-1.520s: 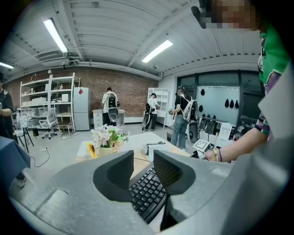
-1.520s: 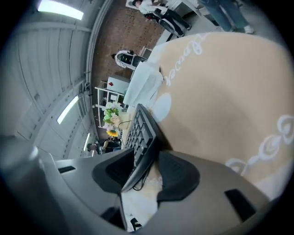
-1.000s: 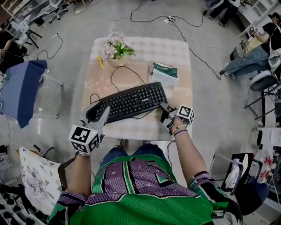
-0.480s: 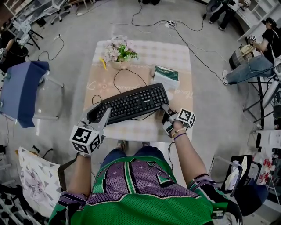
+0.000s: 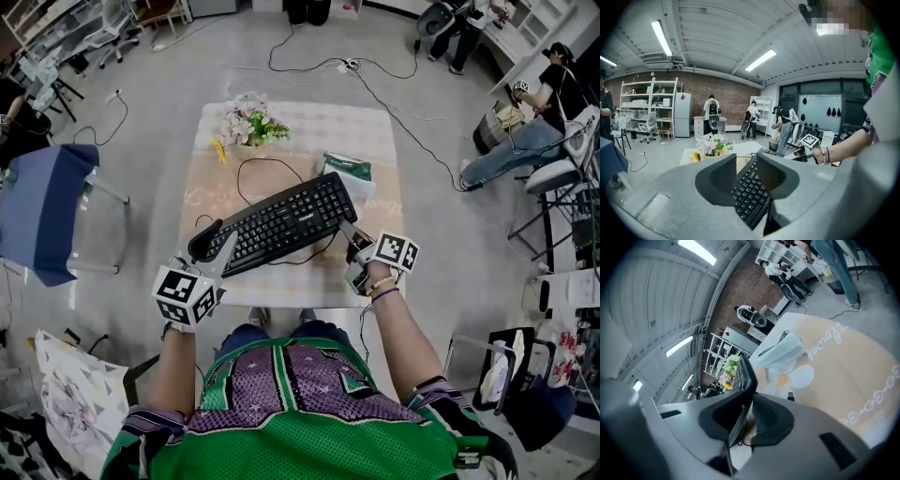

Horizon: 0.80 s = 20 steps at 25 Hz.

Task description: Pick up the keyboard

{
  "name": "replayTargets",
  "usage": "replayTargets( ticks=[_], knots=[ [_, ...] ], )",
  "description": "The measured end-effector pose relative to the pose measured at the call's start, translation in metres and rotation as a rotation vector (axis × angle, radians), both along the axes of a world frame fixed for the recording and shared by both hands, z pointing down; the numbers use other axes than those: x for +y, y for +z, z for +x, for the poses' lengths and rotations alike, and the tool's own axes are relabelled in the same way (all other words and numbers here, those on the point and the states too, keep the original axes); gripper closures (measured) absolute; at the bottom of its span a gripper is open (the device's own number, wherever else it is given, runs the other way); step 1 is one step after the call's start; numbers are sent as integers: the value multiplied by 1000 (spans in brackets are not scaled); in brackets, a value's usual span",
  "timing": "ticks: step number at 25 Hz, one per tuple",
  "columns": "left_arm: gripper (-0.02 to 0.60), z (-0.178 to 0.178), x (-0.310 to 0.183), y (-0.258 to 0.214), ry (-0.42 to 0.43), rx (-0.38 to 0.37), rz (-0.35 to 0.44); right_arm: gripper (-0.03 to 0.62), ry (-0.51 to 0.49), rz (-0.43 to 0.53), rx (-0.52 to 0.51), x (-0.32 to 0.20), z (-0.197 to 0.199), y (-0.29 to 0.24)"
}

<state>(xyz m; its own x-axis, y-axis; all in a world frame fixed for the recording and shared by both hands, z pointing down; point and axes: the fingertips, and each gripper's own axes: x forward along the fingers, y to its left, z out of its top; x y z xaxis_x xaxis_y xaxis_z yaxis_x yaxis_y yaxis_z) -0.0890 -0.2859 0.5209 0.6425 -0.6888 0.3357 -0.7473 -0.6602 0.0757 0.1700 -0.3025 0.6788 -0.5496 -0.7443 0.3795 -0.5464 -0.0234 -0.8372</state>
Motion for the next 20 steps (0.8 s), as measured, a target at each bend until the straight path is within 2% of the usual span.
replayTargets(
  ticks=[7,12,20],
  knots=[
    [451,-11,-7,-10,42,32,26,525,-18,62,104,-1,-14,-42],
    [449,-34,-17,-12,80,46,38,525,-33,124,187,-6,-41,-81],
    [426,-51,-29,-1,210,33,22,525,-59,201,304,0,-72,-125]
  ],
)
